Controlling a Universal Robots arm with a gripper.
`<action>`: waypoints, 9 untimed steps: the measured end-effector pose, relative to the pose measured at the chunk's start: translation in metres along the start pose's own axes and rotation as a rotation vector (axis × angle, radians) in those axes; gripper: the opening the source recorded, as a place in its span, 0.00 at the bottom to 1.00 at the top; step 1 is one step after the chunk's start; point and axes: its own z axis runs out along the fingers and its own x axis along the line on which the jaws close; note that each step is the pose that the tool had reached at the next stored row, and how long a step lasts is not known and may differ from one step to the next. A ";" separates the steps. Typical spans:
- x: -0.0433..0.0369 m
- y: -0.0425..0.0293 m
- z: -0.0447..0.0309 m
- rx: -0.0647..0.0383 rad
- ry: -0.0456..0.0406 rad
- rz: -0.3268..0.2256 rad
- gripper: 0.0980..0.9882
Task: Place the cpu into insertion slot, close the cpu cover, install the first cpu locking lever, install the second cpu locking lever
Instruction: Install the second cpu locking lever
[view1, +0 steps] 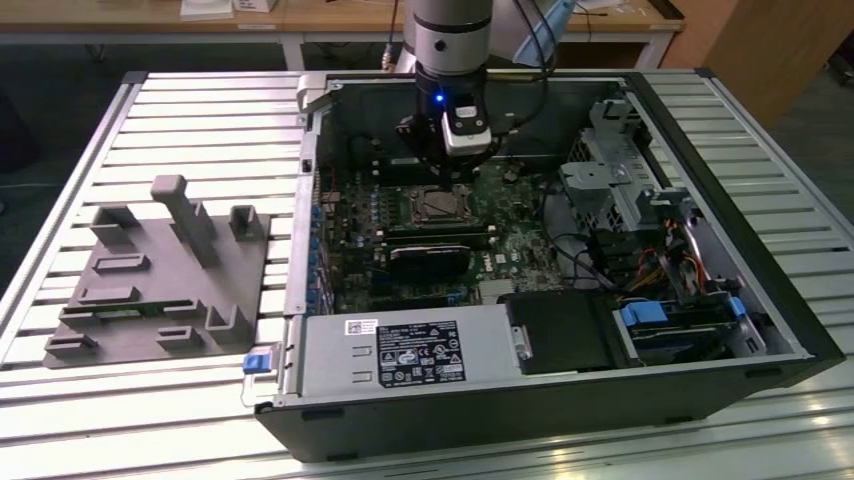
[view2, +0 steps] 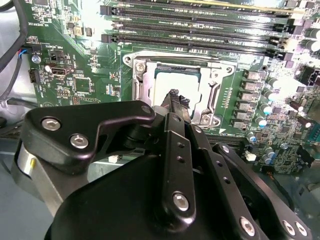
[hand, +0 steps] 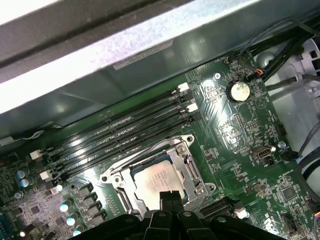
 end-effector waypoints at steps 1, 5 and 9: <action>-0.0002 -0.0004 0.0000 0.000 0.0000 0.000 0.01; -0.0015 -0.0031 0.0001 0.000 0.0001 0.000 0.01; -0.0041 -0.0083 0.0004 0.000 0.0000 0.000 0.01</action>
